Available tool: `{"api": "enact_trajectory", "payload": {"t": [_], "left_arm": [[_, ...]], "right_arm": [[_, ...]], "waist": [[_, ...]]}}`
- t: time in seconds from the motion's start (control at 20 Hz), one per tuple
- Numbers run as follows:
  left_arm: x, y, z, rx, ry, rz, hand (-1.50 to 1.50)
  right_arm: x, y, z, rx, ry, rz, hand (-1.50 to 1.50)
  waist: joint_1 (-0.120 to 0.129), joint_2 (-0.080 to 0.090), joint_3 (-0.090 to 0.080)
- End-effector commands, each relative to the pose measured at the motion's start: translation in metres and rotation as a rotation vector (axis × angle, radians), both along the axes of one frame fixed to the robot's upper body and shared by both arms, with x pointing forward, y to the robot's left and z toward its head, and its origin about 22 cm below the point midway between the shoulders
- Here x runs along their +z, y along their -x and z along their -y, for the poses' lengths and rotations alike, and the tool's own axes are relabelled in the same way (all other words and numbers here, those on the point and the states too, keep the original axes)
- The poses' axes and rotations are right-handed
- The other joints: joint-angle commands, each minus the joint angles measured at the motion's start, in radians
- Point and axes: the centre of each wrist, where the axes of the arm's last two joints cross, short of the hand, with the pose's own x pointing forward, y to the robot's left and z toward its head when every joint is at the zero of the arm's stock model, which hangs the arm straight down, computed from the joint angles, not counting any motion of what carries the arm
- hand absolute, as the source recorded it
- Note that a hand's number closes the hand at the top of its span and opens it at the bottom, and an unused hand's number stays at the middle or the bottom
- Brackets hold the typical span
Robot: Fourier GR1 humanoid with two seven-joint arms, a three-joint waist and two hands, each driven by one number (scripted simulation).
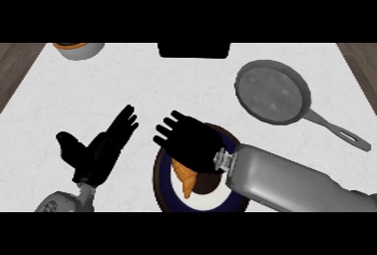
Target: Pick the cupcake from the plate and place it in the pan
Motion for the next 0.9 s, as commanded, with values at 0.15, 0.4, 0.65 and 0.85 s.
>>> {"api": "enact_trajectory", "payload": {"t": [0.15,0.4,0.65,0.85], "left_arm": [[-0.009,-0.001,-0.003,0.022,-0.012,-0.01,0.0],[-0.011,-0.005,-0.005,0.016,-0.002,-0.011,0.0],[0.005,-0.021,-0.011,0.01,-0.003,0.004,0.0],[-0.008,0.001,-0.019,0.014,0.009,0.015,0.0]], "right_arm": [[-0.021,0.049,-0.065,-0.1,0.455,0.151,-1.5],[-0.048,0.082,-0.083,-0.183,0.583,0.147,-1.5],[-0.063,0.083,-0.078,-0.259,0.551,0.104,-1.5],[-0.085,0.088,-0.069,-0.265,0.544,0.158,-1.5]], "waist": [[-0.026,-0.002,0.001],[-0.023,0.008,0.004],[-0.009,0.012,0.005],[-0.016,0.011,0.005]]}}
